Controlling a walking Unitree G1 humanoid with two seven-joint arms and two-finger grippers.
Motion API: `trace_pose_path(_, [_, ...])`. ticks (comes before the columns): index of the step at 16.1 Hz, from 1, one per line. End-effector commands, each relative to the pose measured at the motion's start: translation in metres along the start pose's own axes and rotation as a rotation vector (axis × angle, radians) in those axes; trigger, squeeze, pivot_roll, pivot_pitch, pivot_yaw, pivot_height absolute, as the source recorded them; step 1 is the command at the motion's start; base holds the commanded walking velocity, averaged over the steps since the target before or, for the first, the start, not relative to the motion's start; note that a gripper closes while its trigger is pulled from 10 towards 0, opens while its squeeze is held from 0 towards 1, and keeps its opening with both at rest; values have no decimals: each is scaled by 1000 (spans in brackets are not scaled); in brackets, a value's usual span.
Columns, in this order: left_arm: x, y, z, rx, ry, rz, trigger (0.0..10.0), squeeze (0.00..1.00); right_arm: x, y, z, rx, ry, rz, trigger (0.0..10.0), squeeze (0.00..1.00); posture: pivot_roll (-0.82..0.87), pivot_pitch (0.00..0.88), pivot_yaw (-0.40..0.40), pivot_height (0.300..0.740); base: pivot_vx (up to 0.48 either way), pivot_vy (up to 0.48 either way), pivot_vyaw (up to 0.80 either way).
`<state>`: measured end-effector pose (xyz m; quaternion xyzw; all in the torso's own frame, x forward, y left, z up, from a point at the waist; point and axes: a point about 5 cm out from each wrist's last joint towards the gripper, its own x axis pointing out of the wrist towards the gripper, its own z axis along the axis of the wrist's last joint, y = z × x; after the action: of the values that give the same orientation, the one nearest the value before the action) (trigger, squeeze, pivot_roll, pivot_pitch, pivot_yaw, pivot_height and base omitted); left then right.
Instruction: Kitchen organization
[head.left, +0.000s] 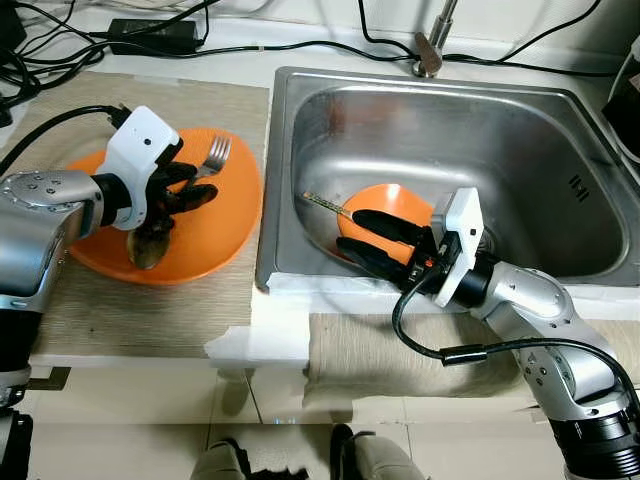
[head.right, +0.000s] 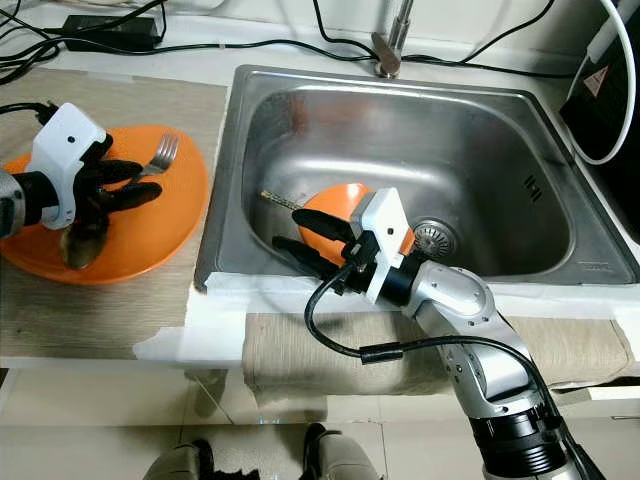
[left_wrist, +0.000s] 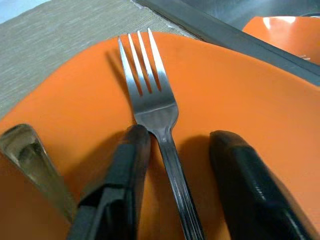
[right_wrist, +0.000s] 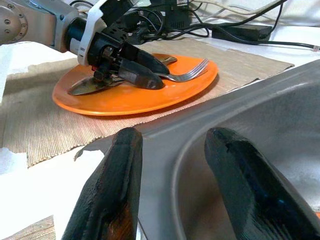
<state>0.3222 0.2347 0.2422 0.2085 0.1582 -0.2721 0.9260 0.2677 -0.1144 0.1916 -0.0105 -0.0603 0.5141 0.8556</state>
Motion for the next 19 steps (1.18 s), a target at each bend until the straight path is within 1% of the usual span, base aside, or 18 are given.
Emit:
trace_pose_path(1, [7,-5,-26,-72,118,-12,0,0,0,0,1,-1,4,21,10000,0,-123,201,-76,740,0,0,0])
trace_pose_path(5, [10,-7,-24,-109,92,-5,0,0,-1,1,0,6,3,23,10000,0,-123,193,-78,740,0,0,0])
trace_pose_path(9, [10,-6,-18,-149,40,14,0,0,0,1,-1,9,-4,17,10000,0,-120,182,-75,740,0,0,0])
trace_pose_path(13, [9,-4,-12,-172,-8,28,0,0,0,3,-2,13,-8,12,10000,0,-123,173,-69,740,0,0,0])
trace_pose_path(15, [7,-1,1,-176,-70,43,0,0,0,0,0,18,-23,-11,10000,0,-125,172,-67,740,0,0,0])
trace_pose_path(17, [1,2,19,-163,-143,60,0,0,2,-6,6,28,-60,-67,10000,0,-125,170,-67,740,0,0,0])
trace_pose_path(18, [0,3,22,-165,-156,61,0,0,2,-8,7,30,-68,-78,10000,0,-125,170,-67,740,0,0,0])
trace_pose_path(19, [-4,4,35,-160,-212,73,0,0,4,-14,12,57,-110,-118,10000,0,-122,168,-69,740,0,0,0])
